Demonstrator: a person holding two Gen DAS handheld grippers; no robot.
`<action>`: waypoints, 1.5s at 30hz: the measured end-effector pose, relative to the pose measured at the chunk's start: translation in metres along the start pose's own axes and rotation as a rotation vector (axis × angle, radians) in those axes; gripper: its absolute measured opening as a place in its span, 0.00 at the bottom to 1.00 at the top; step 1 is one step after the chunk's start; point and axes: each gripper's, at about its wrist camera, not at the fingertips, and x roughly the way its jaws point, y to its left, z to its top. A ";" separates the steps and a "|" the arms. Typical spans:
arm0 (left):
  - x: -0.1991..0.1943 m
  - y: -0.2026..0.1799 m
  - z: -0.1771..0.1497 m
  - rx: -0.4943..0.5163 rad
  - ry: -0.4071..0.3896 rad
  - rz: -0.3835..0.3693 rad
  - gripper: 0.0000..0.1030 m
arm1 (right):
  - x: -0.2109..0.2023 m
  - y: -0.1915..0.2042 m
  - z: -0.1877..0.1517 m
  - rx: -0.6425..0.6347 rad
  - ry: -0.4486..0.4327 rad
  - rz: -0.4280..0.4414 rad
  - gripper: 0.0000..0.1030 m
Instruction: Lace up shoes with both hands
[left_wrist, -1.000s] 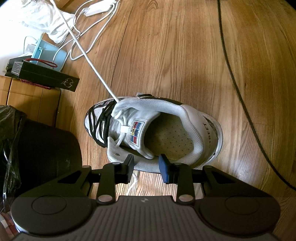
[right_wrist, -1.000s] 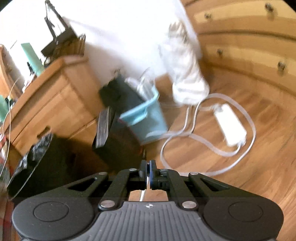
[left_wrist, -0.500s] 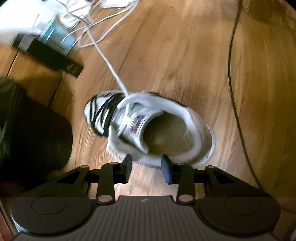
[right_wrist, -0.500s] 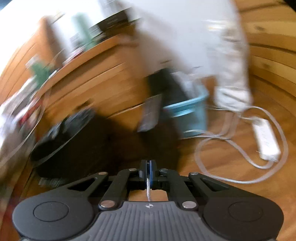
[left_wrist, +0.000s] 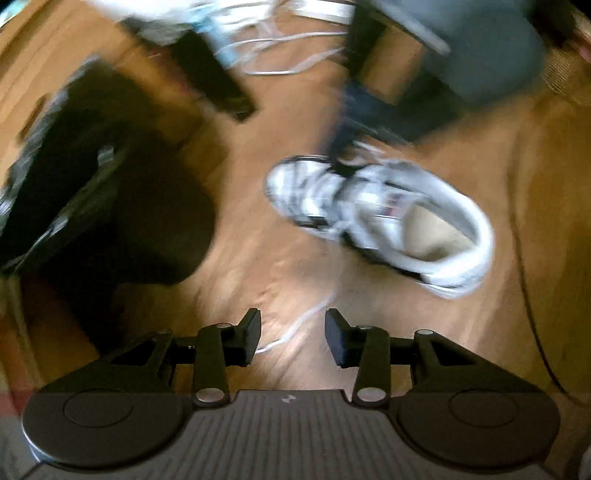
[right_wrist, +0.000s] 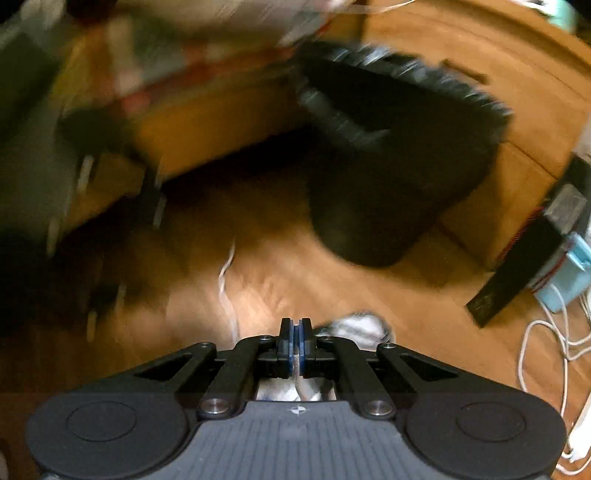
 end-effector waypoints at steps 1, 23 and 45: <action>-0.002 0.007 0.000 -0.033 -0.007 0.013 0.42 | 0.006 0.007 -0.003 -0.041 0.028 -0.003 0.03; -0.009 0.017 0.011 -0.083 -0.097 0.156 0.43 | 0.022 0.026 -0.007 -0.154 0.045 0.038 0.17; -0.002 0.021 0.011 -0.197 -0.090 0.047 0.43 | 0.029 0.018 -0.022 -0.219 0.200 0.056 0.21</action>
